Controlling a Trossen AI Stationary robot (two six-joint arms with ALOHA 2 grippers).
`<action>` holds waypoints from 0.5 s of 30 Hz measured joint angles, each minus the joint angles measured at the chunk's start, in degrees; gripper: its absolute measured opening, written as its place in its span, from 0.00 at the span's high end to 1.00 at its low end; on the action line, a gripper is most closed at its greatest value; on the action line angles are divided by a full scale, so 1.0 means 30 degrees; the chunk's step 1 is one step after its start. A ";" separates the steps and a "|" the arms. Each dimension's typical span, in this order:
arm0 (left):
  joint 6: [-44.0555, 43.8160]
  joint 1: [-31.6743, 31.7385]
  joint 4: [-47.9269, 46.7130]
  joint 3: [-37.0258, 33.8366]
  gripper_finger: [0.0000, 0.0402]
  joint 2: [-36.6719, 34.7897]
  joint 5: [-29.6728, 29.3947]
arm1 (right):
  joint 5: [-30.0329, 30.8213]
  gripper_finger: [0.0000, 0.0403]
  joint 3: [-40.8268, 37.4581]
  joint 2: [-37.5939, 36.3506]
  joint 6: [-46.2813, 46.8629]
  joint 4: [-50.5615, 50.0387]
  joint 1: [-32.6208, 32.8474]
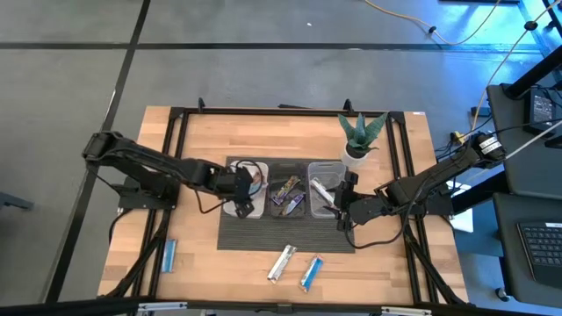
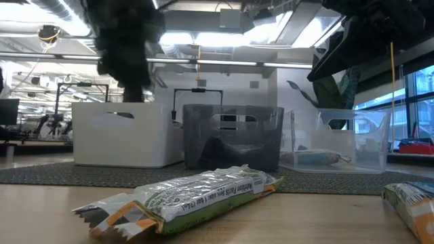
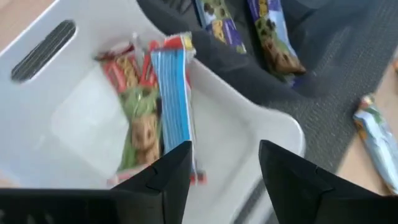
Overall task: Pick and place Granola Bars by type
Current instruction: Put the red granola bar into the white bin
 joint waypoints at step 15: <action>-1.3760 -0.5863 -0.8560 0.1200 0.55 -0.1499 -0.0046 | 0.0011 0.38 -0.0867 0.0007 -0.0482 0.0731 0.0000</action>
